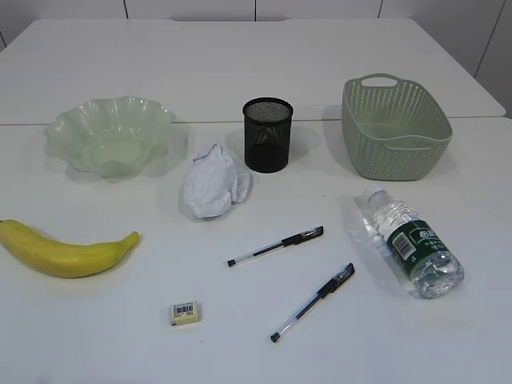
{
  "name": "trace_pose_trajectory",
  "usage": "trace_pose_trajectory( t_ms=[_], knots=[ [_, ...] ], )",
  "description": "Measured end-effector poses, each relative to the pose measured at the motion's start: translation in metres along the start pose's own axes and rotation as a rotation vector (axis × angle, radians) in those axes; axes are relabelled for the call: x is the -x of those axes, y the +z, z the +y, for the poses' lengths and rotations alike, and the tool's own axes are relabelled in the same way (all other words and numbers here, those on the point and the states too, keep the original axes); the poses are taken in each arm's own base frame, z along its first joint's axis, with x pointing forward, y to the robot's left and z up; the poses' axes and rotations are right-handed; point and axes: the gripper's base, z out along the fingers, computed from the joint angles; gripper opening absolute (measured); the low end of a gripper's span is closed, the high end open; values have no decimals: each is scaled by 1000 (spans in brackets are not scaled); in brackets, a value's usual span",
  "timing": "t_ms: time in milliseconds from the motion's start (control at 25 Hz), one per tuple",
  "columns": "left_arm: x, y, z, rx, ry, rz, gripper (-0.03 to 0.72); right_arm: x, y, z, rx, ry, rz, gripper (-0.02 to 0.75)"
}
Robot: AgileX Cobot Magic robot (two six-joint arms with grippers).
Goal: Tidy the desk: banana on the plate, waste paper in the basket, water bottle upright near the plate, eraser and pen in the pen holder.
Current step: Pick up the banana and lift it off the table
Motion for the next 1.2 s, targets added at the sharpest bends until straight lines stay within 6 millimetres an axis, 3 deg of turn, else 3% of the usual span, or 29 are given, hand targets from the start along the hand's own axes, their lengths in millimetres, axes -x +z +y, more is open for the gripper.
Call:
trace_pose_trajectory(
  t_ms=[1200],
  knots=[
    [0,0,-1,-7,-4,-4,544,0,0,0,3,1,0,322]
  ],
)
